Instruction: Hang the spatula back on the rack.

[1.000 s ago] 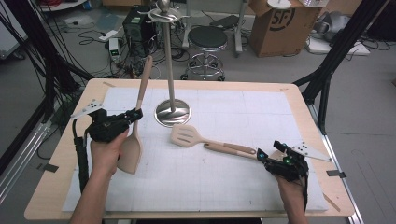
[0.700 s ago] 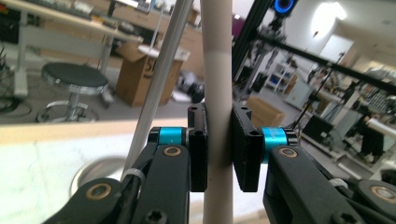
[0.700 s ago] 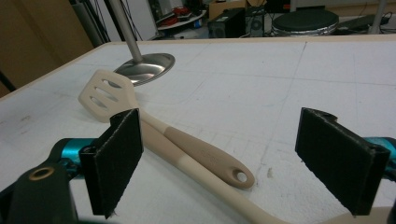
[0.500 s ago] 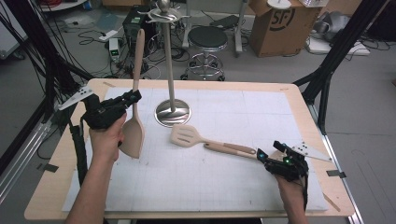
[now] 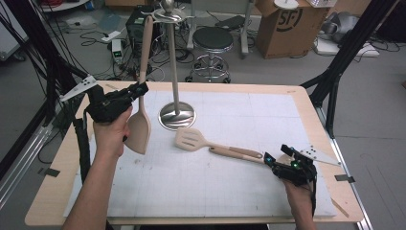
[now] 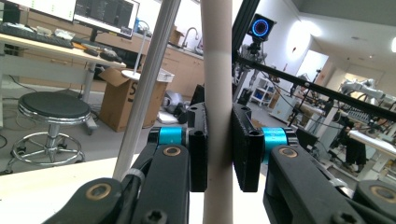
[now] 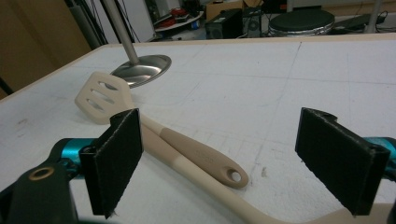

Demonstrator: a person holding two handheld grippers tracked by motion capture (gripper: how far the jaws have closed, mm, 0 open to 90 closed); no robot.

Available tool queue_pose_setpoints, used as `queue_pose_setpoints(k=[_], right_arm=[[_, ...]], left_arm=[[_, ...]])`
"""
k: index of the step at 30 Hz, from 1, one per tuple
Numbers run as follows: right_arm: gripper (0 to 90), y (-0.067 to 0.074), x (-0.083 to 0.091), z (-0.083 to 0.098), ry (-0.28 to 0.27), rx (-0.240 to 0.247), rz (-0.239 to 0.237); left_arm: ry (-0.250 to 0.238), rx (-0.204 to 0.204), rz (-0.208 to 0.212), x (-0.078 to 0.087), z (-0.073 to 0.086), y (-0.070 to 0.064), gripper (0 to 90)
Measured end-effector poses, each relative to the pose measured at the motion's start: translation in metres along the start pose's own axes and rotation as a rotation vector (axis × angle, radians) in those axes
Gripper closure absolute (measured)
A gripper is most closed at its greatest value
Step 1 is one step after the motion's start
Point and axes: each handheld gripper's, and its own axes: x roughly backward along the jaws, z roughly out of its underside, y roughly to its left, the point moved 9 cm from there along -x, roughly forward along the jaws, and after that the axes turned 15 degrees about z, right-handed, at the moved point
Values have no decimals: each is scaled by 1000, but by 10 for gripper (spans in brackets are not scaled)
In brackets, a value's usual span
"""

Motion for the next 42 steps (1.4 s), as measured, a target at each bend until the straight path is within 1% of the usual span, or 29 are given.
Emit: queue_pose_setpoints(k=[4, 6, 12, 17, 20, 22, 24, 25, 26, 27, 29, 30, 32, 35, 37, 40, 42], right_arm=[[142, -1, 0, 0, -2, 2, 1], [142, -1, 0, 0, 0, -2, 1], [142, -1, 0, 0, -1, -2, 3], [142, -1, 0, 0, -1, 3, 3], [142, -2, 0, 0, -4, 2, 5], [142, -2, 0, 0, -1, -1, 5], [142, -2, 0, 0, -2, 0, 5], [142, -2, 0, 0, -3, 0, 5], [142, -2, 0, 0, -2, -1, 6], [142, -3, 0, 0, -2, -1, 6], [142, -3, 0, 0, -3, -1, 5], [142, -3, 0, 0, -2, -1, 5], [142, -2, 0, 0, -2, -1, 4], [142, -1, 0, 0, -1, 2, 3], [142, 0, 0, 0, -2, 2, 2], [142, 0, 0, 0, -1, -6, 1], [142, -2, 0, 0, -6, -1, 2]], left_arm=[[-14, 26, -5, -1, -2, 6, 783], [-8, 28, -7, 0, -1, 9, 783], [32, 28, 11, -5, 5, 9, 783], [48, 33, 13, -9, 9, 12, 782], [64, 40, 22, -13, 14, 13, 779], [72, 40, 16, -15, 16, 14, 772], [73, 30, 2, -16, 16, 16, 758], [72, 20, -17, -16, 16, 17, 728], [72, 2, -48, -15, 15, 19, 686], [69, -7, -67, -14, 14, 19, 659], [68, -12, -84, -12, 13, 20, 588], [65, -21, -93, -10, 12, 20, 587], [46, -28, -97, -9, 9, 19, 563], [29, -40, -119, -8, 6, 19, 514], [18, -41, -121, -9, 5, 19, 481], [4, -48, -123, -10, 2, 18, 469], [-12, -58, -119, -11, -1, 16, 465]])
